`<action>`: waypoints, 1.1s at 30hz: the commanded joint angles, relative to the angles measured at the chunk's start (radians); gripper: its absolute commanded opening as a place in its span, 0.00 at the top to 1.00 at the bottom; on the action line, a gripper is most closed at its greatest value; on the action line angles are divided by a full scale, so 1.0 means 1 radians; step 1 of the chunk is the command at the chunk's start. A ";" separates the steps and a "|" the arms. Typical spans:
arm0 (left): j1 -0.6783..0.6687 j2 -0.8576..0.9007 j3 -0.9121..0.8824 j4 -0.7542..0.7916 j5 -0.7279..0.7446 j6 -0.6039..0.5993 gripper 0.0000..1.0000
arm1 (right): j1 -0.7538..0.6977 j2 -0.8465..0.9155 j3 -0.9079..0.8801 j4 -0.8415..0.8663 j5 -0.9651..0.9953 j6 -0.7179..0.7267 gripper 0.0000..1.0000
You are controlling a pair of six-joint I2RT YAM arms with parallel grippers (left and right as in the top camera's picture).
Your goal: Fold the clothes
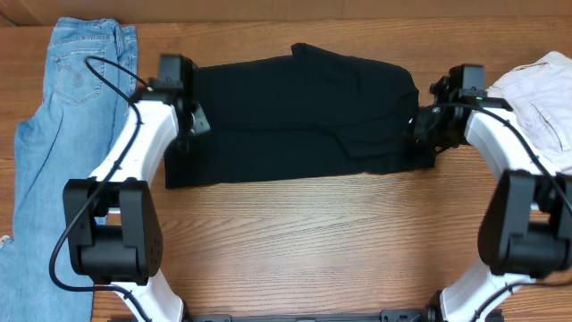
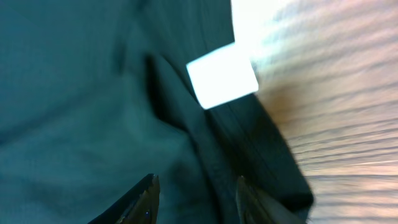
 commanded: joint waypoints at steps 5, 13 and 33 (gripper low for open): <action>-0.003 0.011 -0.160 0.087 0.034 0.011 0.89 | 0.000 0.138 -0.015 -0.014 0.012 0.000 0.56; -0.003 0.054 -0.254 0.107 0.042 0.011 0.88 | -0.001 0.161 -0.015 -0.191 0.013 0.004 0.62; 0.125 0.075 -0.261 -0.238 -0.007 0.032 0.96 | -0.001 0.155 -0.015 -0.579 0.075 0.076 0.69</action>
